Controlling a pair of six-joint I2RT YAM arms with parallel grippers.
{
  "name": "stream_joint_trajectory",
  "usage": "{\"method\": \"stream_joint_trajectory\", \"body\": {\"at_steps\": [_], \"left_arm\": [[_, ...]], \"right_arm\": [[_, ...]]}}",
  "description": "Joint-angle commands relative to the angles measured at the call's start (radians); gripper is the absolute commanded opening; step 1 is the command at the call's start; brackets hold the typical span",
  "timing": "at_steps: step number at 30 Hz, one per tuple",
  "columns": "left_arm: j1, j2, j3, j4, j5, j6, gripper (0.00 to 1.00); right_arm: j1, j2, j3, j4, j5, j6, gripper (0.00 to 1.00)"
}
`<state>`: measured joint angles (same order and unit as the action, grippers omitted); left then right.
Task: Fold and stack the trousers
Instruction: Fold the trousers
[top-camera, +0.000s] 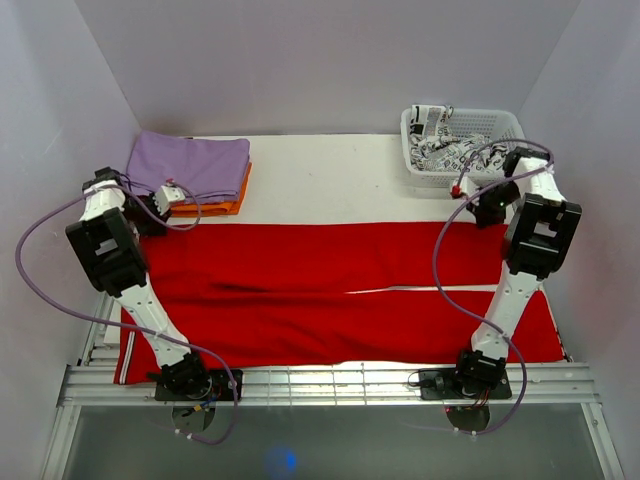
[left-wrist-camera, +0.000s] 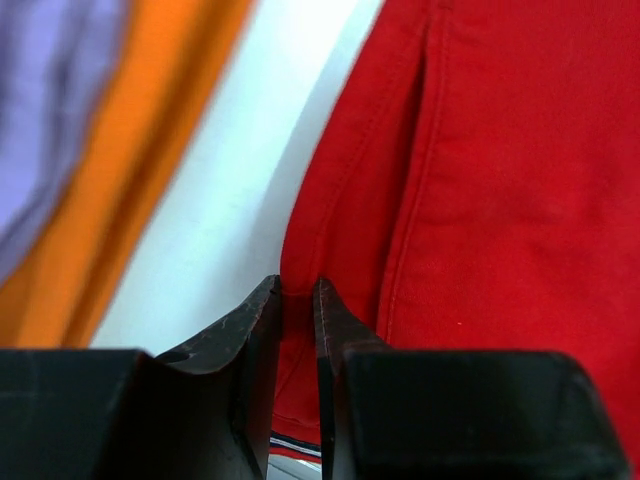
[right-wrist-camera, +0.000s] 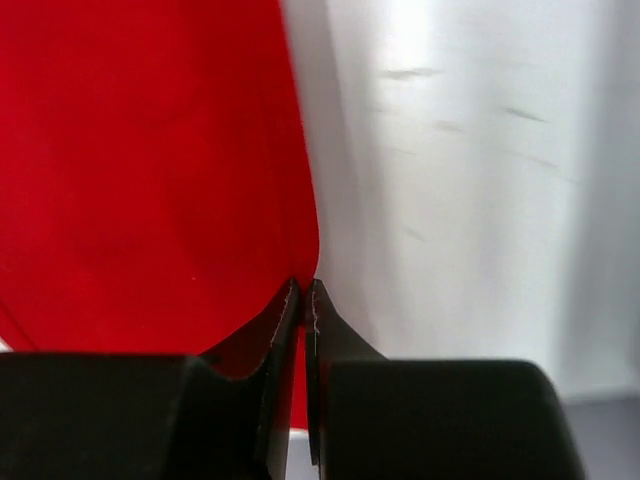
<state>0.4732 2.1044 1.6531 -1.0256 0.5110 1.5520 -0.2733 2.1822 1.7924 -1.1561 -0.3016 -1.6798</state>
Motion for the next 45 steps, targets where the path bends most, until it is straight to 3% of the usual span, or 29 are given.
{"method": "stream_joint_trajectory", "body": {"at_steps": [1,7,14,22,26,28,32,37,40,45], "left_arm": [[0.027,-0.03,0.094,0.056,0.119,-0.151,0.0],[0.041,-0.061,0.14,0.145,0.196,-0.276,0.0],[0.068,-0.162,0.126,0.216,0.271,-0.319,0.0],[0.182,-0.506,-0.182,0.253,0.382,-0.135,0.0],[0.251,-0.699,-0.364,0.135,0.4,0.0,0.0],[0.316,-0.799,-0.455,0.037,0.396,0.165,0.0],[0.429,-0.899,-0.582,-0.187,0.302,0.365,0.0],[0.513,-0.855,-0.783,-0.261,-0.014,0.445,0.0],[0.513,-0.793,-0.875,-0.159,-0.139,0.381,0.0],[0.501,-0.62,-0.931,0.061,-0.201,0.21,0.0]], "right_arm": [[-0.047,-0.013,0.2,-0.039,-0.031,0.032,0.08],[-0.089,-0.071,0.233,-0.013,-0.059,0.022,0.08],[-0.164,-0.22,0.21,-0.001,-0.126,0.009,0.08],[-0.294,-0.495,-0.017,-0.077,-0.211,-0.153,0.08],[-0.409,-0.651,-0.285,-0.106,-0.188,-0.3,0.08],[-0.466,-0.743,-0.373,-0.114,-0.185,-0.368,0.08],[-0.68,-0.858,-0.556,-0.151,-0.13,-0.585,0.08],[-0.826,-0.9,-0.796,-0.137,0.024,-0.799,0.08],[-0.839,-0.892,-0.927,-0.022,0.071,-0.791,0.08],[-0.811,-0.897,-1.134,0.243,0.166,-0.775,0.08]]}}
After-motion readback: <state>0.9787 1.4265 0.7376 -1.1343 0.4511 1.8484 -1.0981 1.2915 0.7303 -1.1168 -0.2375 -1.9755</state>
